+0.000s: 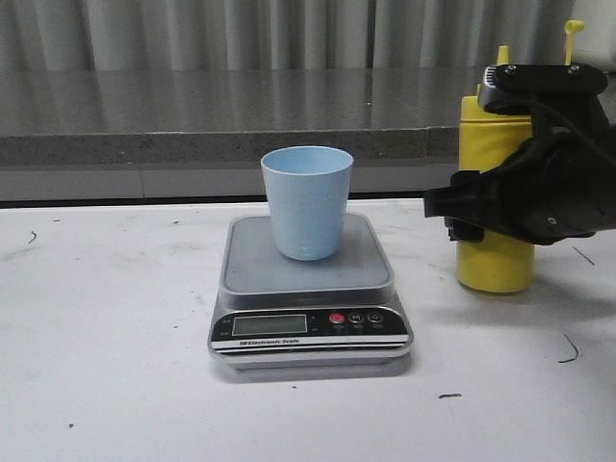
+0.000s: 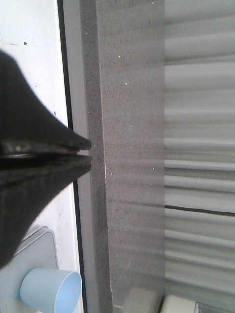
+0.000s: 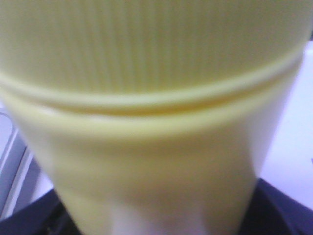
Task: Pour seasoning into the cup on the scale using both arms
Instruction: 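Lower the upright bottle back to its spot on the table, then open the right gripper and withdraw it from the bottle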
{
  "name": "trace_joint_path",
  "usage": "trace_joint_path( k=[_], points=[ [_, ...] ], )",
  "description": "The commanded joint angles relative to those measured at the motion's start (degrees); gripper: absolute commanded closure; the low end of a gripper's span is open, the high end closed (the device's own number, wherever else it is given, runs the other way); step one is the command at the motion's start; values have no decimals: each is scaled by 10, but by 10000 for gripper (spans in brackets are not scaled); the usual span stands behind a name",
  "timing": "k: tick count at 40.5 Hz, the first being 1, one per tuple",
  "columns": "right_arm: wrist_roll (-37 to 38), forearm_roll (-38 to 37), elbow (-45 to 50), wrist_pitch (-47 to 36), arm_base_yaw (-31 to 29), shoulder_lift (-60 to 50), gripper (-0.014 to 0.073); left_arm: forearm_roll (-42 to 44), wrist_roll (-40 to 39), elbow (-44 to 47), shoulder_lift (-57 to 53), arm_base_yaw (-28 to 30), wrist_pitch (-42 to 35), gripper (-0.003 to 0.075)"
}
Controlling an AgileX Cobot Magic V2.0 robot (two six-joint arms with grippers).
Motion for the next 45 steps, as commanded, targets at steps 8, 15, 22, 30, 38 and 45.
trace_joint_path(
  k=[8,15,22,30,38,45],
  points=[
    [0,-12,-13,-19,1,-19,-3,-4,-5,-15,6,0,-48,740],
    [0,-12,-13,-19,1,-19,-1,-4,-5,-15,6,0,-48,740],
    [0,-12,-12,-17,2,-29,-1,-4,-5,-15,6,0,-48,740],
    [0,-12,8,-20,3,-59,-1,-4,-5,-15,6,0,-48,740],
    [0,-12,37,2,3,-82,-1,-4,-5,-15,6,0,-48,740],
    [0,-17,74,-3,8,-110,-1,-4,-5,-15,6,0,-48,740]
  ],
)
